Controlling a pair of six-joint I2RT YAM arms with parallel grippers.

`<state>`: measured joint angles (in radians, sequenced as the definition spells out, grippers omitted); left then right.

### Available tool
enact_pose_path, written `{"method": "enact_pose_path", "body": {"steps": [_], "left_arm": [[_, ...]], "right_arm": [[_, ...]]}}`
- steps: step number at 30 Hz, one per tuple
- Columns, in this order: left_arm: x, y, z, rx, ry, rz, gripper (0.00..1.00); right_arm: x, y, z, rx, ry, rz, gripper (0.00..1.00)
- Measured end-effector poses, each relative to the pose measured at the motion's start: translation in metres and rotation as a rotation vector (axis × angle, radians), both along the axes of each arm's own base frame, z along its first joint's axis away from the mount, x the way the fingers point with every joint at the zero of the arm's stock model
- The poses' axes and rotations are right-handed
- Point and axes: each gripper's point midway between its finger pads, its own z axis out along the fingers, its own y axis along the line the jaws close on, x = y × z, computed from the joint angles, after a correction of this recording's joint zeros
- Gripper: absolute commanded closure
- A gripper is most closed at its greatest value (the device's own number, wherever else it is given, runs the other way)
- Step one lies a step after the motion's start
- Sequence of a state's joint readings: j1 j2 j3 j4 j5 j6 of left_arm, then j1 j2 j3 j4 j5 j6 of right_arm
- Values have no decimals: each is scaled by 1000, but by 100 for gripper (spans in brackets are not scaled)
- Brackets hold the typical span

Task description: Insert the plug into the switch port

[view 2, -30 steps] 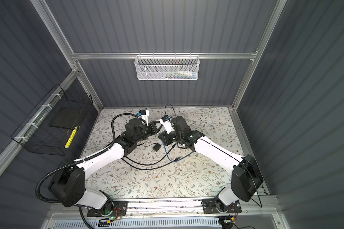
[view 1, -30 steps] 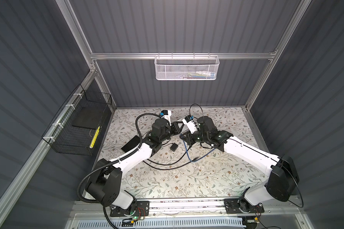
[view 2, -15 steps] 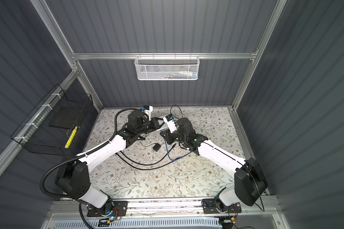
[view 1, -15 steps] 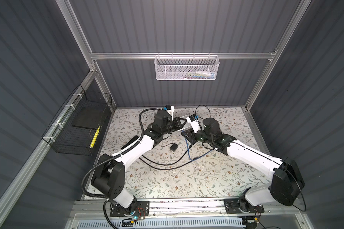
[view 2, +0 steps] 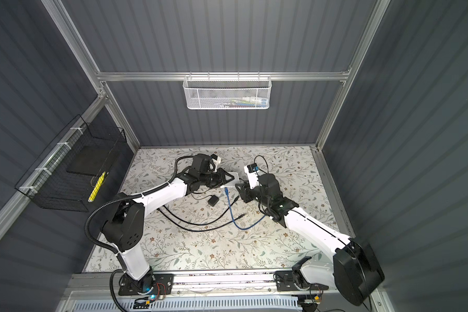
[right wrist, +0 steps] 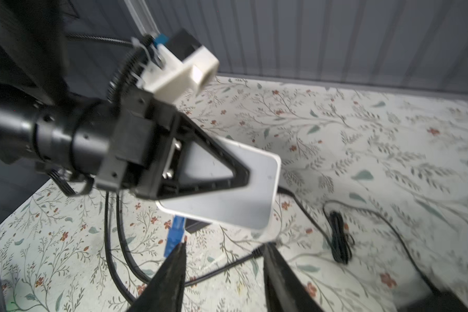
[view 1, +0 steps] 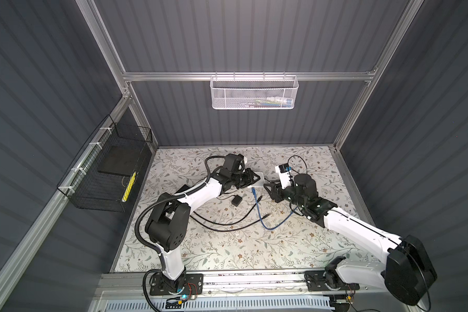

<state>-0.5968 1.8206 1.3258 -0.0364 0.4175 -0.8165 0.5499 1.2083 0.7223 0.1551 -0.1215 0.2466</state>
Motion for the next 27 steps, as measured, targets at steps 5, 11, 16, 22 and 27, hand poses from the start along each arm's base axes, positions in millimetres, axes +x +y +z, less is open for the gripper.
{"method": "enact_pose_path", "body": {"steps": [5,11,16,22,27], "left_arm": [[6,-5,4,-25,-6,8,100],[12,-11,-16,-30,39,15,100],[14,-14,-23,-35,54,15,100],[12,-18,-21,-47,49,3,100],[12,-18,-20,-51,43,2,100]], "right_arm": [[-8,-44,-18,23,146,-214,51],[-30,-95,-60,5,346,-462,51],[-45,-111,-108,-22,526,-565,49],[-55,-115,-150,-69,692,-631,49],[-61,-117,-152,-58,730,-666,48]]}}
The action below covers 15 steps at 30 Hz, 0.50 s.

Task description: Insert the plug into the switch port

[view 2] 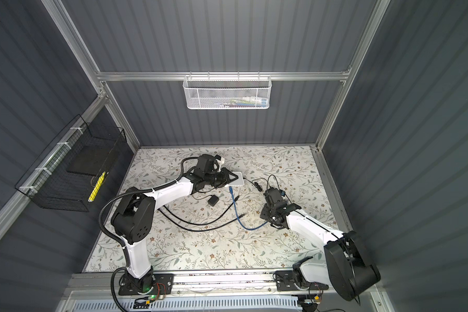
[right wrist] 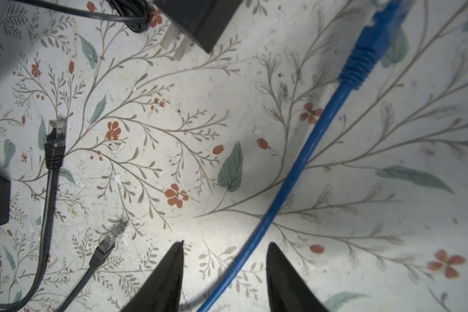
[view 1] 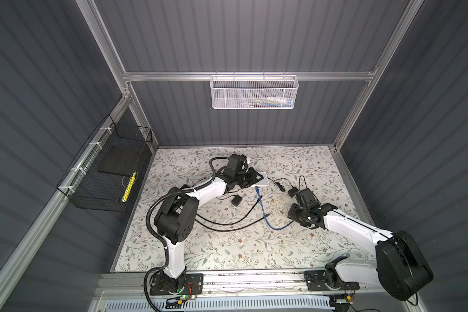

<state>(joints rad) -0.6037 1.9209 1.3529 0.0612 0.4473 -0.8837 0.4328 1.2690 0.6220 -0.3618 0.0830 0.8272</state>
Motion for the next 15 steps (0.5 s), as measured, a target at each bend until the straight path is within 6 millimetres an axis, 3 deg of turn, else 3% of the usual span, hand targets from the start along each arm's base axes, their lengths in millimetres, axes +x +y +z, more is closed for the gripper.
{"method": "enact_pose_path", "body": {"steps": [5,15], "left_arm": [[1,-1,-1,-2,-3,0,100],[0,-3,-16,5,25,-15,100]], "right_arm": [[-5,-3,7,20,-7,-36,47],[-20,-10,-18,9,83,-99,46]]}}
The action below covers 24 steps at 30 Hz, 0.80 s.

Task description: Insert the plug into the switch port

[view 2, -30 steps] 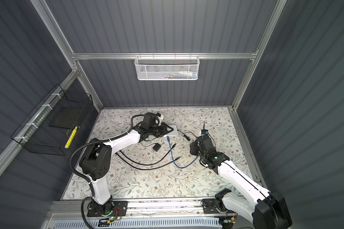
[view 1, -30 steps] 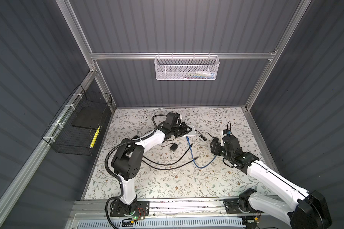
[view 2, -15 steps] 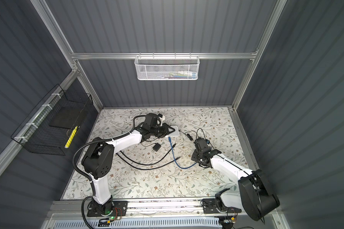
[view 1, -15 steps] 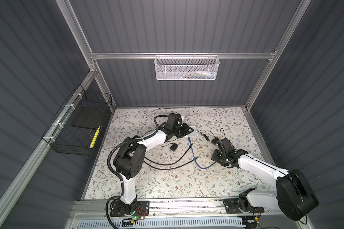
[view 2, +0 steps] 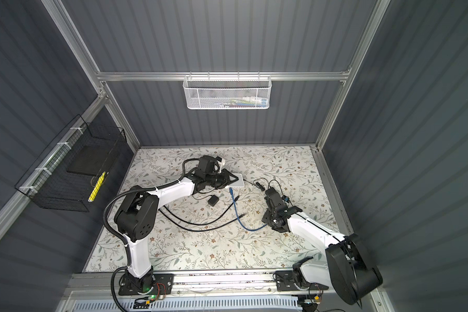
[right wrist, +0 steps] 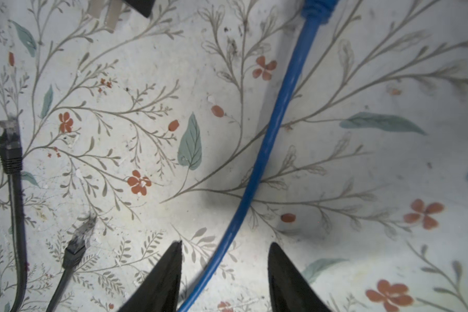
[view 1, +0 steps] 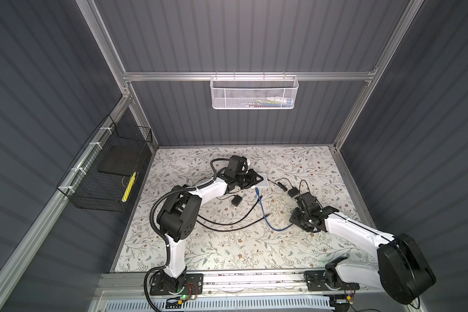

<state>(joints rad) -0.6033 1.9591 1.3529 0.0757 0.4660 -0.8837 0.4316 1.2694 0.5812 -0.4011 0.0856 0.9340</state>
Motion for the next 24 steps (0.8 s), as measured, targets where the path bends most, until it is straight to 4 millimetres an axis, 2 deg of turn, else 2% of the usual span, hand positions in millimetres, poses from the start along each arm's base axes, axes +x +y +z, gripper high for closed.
{"method": "enact_pose_path", "body": {"steps": [3,9,13,18,24], "left_arm": [[0,0,0,-2,0,-3,100],[0,-1,2,4,-12,-10,100],[5,-3,1,14,-27,-16,100],[17,-10,-16,25,-21,-11,100],[40,-24,-47,21,-10,9,100]], "right_arm": [[0,-2,-11,-14,36,-14,46],[28,4,-9,28,8,-42,45],[48,1,-7,62,-2,-76,45],[84,-10,-5,91,-7,-125,46],[147,-23,-2,155,-45,-169,47]]}}
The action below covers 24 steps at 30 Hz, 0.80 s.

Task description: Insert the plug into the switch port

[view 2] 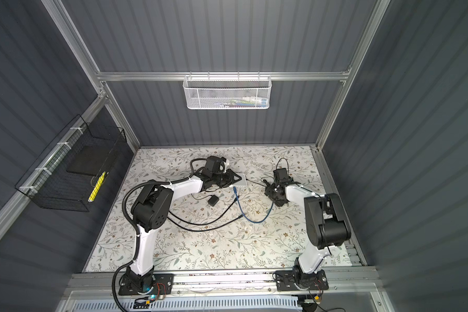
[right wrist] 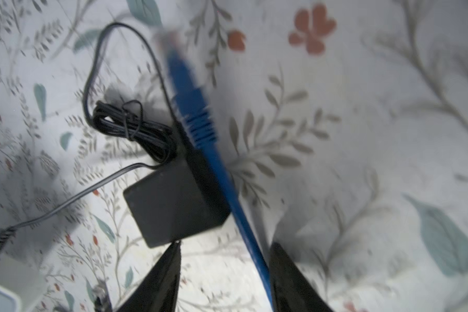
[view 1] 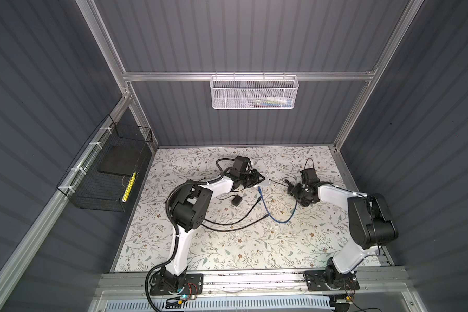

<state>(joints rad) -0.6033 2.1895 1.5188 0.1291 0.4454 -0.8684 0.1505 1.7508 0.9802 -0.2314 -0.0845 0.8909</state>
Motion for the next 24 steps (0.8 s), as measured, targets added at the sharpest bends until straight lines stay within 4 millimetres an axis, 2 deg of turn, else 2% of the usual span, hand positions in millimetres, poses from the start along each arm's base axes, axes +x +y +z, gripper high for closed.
{"method": "enact_pose_path", "body": {"steps": [5,11,18,21,24], "left_arm": [[25,-16,-18,-35,-17,22,100],[52,-30,-29,-66,-50,53,100],[89,-42,-28,-100,-105,94,100],[92,-44,-28,-108,-111,95,100],[92,-43,-31,-113,-114,102,95]], "right_arm": [[46,-11,9,26,-48,-15,47],[81,-29,16,18,-89,-22,47],[100,-53,19,-9,-95,-27,46],[108,-62,27,-26,-112,-16,45],[109,-67,34,-41,-128,-2,45]]}}
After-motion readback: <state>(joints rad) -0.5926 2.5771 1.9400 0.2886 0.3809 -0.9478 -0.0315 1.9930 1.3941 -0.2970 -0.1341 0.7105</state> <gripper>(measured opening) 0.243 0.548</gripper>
